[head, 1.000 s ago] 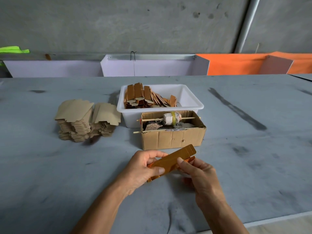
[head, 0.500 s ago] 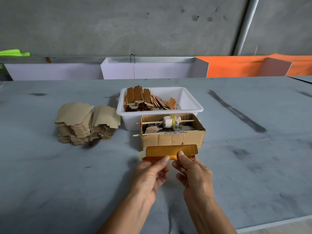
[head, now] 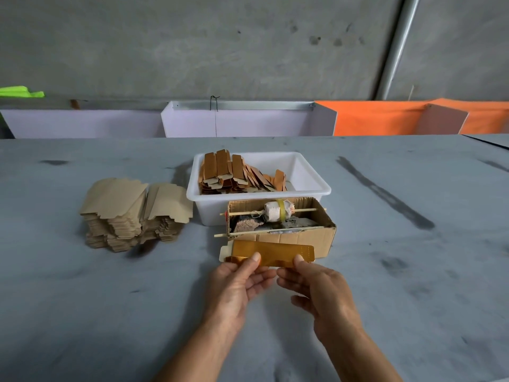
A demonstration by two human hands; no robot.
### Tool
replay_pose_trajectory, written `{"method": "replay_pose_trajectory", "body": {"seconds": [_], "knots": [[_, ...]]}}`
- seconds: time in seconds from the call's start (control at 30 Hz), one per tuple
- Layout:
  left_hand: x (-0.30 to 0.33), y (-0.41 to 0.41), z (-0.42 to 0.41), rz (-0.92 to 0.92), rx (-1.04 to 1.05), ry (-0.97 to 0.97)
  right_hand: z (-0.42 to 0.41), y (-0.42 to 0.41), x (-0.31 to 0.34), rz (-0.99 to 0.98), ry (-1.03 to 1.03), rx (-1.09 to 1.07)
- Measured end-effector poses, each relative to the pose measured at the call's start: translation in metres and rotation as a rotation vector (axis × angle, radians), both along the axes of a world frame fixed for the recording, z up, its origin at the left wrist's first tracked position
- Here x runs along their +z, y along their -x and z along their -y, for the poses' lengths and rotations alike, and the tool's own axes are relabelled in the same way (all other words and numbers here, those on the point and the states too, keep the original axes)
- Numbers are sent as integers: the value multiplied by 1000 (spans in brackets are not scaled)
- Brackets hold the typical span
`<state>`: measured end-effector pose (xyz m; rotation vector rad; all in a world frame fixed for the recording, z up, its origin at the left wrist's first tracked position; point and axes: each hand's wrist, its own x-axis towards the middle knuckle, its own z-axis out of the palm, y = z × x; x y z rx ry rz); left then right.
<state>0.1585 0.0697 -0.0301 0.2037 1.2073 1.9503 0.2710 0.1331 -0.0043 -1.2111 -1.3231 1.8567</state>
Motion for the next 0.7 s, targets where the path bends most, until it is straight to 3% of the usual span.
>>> {"method": "replay_pose_trajectory", "body": {"seconds": [0.13,0.23,0.33,0.53,0.7], "knots": [[-7,5,-2,-7,37,14,-15,-7,8,281,-552,-166],[-12,7,-4,9,47,38,-35,-6,27,312,-843,-213],[-14,5,-7,-36,41,43,-59,11,43,432,-941,-75],[-18,6,-8,-88,50,30,-103,53,42,853,-1040,261],[-19,8,-7,-101,49,3,-117,72,30,1073,-1069,325]]}}
